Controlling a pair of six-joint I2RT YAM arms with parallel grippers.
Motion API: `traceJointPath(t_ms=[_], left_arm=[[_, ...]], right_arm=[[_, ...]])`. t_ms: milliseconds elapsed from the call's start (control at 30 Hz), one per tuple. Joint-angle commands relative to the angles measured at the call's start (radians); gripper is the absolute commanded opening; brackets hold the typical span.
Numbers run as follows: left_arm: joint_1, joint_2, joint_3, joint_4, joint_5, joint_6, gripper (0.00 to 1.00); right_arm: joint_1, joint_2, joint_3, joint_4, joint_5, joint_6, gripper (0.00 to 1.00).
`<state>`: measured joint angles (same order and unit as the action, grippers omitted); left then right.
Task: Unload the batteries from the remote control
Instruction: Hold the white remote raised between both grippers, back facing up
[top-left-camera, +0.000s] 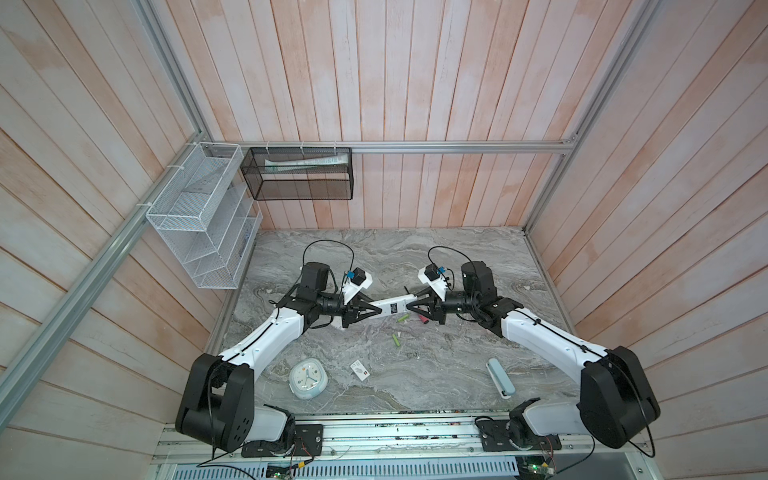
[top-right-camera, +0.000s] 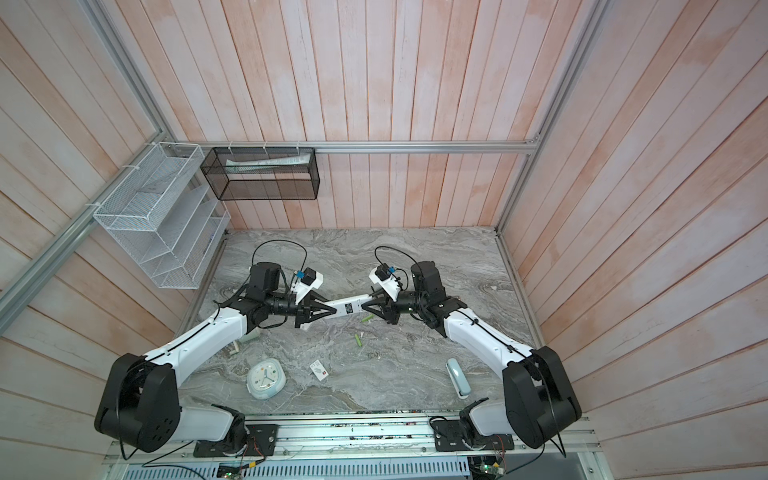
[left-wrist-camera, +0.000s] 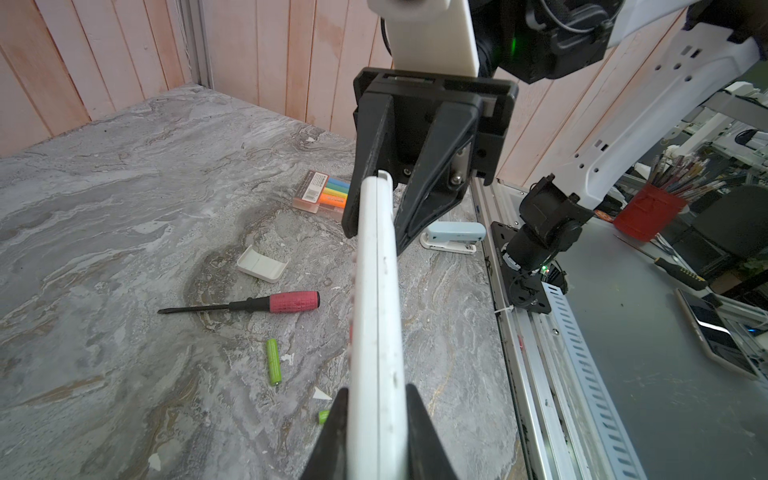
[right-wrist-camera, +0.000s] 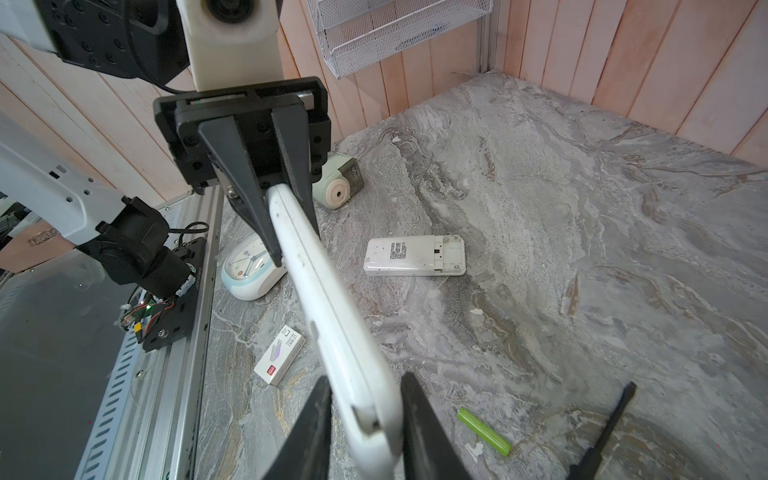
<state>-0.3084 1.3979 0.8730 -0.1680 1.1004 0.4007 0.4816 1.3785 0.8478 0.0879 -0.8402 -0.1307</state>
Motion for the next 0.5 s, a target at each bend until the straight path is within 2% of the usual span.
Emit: traceJointPath(t_ms=[0, 133, 467], left_arm=[[-0.006, -0.008, -0.008, -0.027, 0.073, 0.028, 0.0], [-0.006, -0.006, -0.007, -0.013, 0.082, 0.016, 0.0], [-0.005, -0.008, -0.009, 0.007, 0.038, -0.022, 0.0]], right_arm=[[-0.02, 0.015, 0.02, 0.025, 0.043, 0.014, 0.29], [-0.019, 0.04, 0.035, 0.041, 0.01, 0.037, 0.29], [-0.019, 0.017, 0.0, 0.07, 0.064, 0.074, 0.23]])
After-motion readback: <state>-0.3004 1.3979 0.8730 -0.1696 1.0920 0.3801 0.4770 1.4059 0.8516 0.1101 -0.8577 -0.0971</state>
